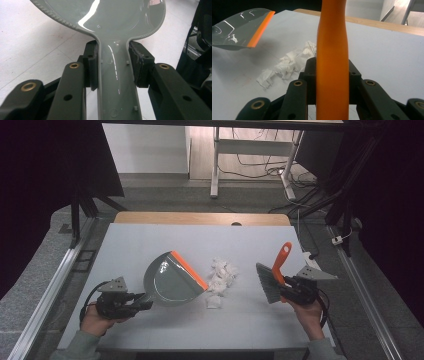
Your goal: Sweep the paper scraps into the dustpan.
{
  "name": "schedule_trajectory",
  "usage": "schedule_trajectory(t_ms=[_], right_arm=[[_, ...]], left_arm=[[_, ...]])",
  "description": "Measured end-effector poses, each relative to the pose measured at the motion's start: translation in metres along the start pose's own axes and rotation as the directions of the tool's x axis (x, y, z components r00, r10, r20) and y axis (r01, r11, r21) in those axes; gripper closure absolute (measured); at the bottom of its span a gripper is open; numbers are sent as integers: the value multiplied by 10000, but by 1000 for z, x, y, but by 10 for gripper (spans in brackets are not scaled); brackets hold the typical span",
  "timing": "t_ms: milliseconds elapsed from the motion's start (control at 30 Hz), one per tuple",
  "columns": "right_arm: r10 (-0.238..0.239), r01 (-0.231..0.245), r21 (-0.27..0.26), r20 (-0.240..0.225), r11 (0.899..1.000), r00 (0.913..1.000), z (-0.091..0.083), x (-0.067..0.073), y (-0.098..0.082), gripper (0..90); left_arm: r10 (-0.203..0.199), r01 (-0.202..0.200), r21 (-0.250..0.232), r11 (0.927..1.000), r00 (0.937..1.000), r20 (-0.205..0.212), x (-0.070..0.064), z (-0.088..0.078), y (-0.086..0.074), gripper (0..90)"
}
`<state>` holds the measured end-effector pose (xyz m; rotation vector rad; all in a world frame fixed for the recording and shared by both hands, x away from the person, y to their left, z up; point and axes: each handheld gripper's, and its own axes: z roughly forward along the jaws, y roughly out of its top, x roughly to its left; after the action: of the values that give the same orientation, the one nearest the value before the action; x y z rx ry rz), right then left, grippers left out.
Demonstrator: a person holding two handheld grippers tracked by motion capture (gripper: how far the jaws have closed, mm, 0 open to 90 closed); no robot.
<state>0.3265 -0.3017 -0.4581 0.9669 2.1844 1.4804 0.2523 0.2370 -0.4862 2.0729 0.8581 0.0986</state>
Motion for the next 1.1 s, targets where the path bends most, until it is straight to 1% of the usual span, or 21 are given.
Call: schedule_trajectory(t_ms=[133,267,500,567,767,967,1100], right_arm=[[8,-8,37,-6,10000,10000,1,0,-1,703],[-1,1,56,-28,10000,10000,2,1,-1,703],[-16,15,71,47,10000,10000,3,1,-1,703],[-22,22,91,46,10000,10000,3,2,-1,703],[-40,40,73,29,10000,10000,5,3,1,703],[-3,2,85,66,10000,10000,13,3,7,703],[47,-48,115,46,9999,10000,21,4,12,703]], left_arm=[[101,-101,88,9999,9999,66,-1,1,0,613],[296,-301,345,9990,9994,165,-1,1,-1,613],[284,-295,525,9982,9993,225,1,-1,-6,613],[342,-357,576,9977,9991,268,0,0,-6,614],[560,-600,804,9949,9971,517,0,0,-7,613],[609,-668,1010,9926,9963,601,-1,3,-9,613],[641,-712,1008,9924,9954,716,-1,2,-10,613]])
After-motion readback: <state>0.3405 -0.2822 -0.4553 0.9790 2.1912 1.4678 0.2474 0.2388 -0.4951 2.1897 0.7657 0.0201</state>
